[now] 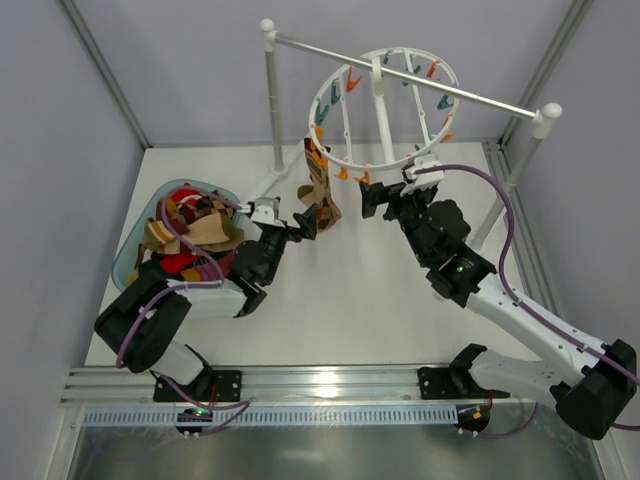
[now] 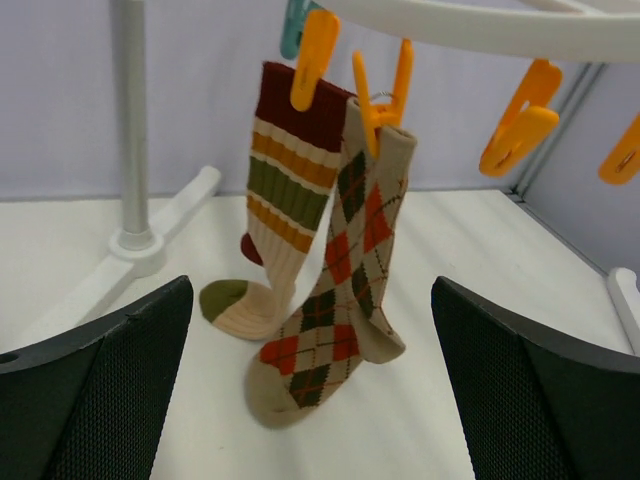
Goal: Remove the socks clipped to the hanger
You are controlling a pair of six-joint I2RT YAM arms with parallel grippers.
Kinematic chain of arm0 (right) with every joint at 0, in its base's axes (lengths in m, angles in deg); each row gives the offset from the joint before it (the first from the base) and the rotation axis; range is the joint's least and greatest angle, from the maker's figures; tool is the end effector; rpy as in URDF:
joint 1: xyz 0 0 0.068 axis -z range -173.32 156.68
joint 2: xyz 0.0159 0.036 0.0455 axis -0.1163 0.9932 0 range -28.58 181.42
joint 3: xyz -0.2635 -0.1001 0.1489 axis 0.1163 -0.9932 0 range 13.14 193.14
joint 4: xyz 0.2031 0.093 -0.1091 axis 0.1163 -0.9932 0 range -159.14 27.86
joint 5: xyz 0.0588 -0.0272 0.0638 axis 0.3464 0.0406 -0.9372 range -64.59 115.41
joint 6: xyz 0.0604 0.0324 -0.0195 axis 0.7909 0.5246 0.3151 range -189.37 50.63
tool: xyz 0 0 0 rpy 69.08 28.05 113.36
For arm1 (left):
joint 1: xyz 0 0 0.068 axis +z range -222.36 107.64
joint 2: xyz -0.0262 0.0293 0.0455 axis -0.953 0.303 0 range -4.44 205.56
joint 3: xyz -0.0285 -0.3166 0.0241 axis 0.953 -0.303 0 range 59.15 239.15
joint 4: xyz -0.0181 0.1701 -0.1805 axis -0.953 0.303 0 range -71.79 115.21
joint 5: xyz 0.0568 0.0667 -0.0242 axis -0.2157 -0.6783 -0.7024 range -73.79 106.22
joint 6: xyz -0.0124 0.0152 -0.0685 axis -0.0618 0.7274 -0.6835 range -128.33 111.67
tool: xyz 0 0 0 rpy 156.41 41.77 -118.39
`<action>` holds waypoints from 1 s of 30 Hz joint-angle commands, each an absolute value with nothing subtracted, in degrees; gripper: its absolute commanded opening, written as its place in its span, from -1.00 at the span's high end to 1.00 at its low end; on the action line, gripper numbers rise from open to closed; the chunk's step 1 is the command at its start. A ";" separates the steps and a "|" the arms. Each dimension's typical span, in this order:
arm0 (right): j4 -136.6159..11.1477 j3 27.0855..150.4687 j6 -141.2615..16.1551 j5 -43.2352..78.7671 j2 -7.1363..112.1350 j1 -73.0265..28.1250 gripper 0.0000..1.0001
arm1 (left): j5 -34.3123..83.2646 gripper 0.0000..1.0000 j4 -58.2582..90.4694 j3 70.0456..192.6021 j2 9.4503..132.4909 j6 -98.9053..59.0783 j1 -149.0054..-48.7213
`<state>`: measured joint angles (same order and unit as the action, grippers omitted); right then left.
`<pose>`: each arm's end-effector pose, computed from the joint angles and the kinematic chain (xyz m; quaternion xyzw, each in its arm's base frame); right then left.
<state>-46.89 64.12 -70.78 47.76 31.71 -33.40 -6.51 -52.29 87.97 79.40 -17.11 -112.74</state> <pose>0.1912 0.1318 0.4189 -0.0980 0.6652 0.1188 0.7306 0.2369 -0.1717 0.3020 0.0107 0.6139 -0.2161 0.7592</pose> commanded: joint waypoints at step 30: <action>-45.18 59.81 -67.61 42.46 23.89 -29.27 -0.99 | -6.55 -0.11 -67.74 108.55 112.99 -30.39 -112.88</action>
<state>-47.18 60.06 -68.46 42.97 25.22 -29.55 -6.26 -55.72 107.62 112.79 -29.63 -112.74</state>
